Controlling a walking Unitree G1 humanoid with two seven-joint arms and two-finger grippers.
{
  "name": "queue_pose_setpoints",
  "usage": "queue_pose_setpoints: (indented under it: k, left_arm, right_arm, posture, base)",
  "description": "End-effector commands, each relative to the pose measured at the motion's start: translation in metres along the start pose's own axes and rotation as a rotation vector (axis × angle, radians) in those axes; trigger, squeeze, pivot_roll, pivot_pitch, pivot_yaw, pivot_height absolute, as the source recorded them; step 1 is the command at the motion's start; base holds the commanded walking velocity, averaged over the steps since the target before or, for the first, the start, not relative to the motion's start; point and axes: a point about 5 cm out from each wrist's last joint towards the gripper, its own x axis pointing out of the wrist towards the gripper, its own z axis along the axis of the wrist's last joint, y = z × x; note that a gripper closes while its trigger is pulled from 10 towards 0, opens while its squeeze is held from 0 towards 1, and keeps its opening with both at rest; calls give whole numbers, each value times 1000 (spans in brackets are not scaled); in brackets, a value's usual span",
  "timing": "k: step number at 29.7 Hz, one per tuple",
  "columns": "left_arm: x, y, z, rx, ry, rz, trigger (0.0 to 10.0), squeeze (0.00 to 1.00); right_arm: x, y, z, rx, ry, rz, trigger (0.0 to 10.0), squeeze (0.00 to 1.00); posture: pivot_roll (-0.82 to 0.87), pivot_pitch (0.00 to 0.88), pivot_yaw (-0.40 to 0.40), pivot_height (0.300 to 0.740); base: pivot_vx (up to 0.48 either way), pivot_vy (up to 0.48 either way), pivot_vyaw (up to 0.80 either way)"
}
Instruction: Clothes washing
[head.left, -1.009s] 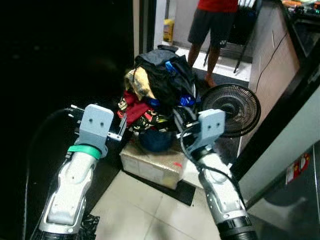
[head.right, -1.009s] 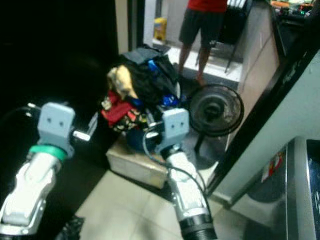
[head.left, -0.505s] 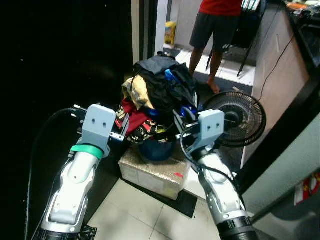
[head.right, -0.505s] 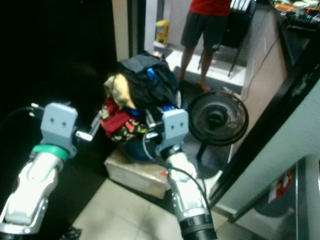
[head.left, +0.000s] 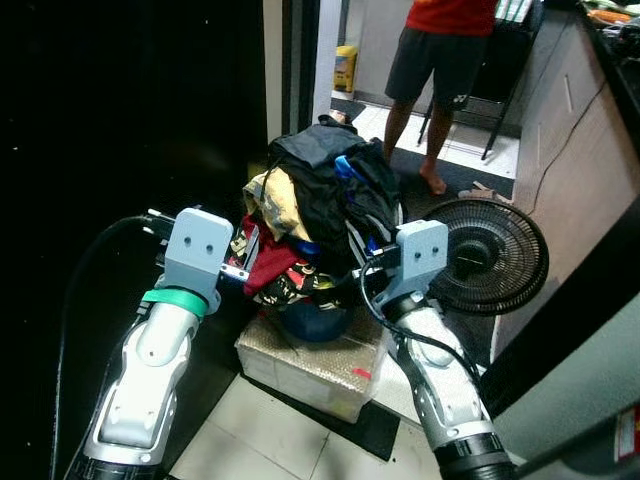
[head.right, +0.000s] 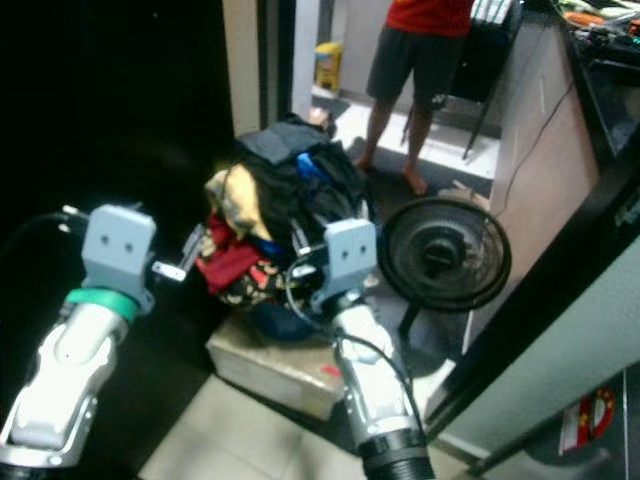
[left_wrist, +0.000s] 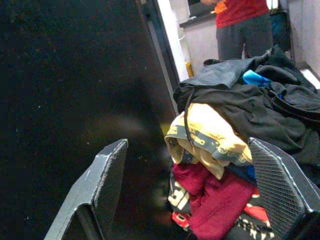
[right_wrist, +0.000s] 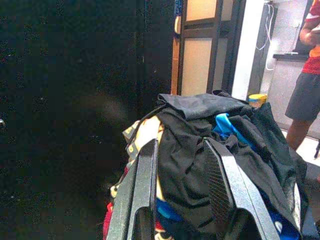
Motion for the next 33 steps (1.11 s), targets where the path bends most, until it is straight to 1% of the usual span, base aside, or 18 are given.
queue_pose_setpoints:
  k: [1,13,20,30,33]
  left_arm:
    - [-2,-4,-4,-5,17,-14,10000,0]
    - [-1,-5,-3,-9,12,-22,10000,0]
    - [-1,-8,-2,-13,6,-27,10000,0]
    - [0,-8,-2,-13,6,-32,10000,0]
    - [0,-8,-2,-14,6,-32,10000,0]
  right_arm:
    - [-3,-3,-2,2,12,-14,10000,0]
    - [-3,-4,-3,-1,13,-13,10000,0]
    - [-2,-7,-4,20,16,-25,10000,0]
    - [-2,-8,-3,23,15,-36,10000,0]
    - [-2,-8,-3,15,12,-38,10000,0]
  posture:
    - [99,25,19,740]
    - [97,21,17,740]
    - [97,18,17,740]
    - [96,20,20,740]
    - [96,21,21,740]
  base:
    - [330,0,0]
    - [316,0,0]
    - [311,0,0]
    - [308,0,-738]
    - [309,0,-150]
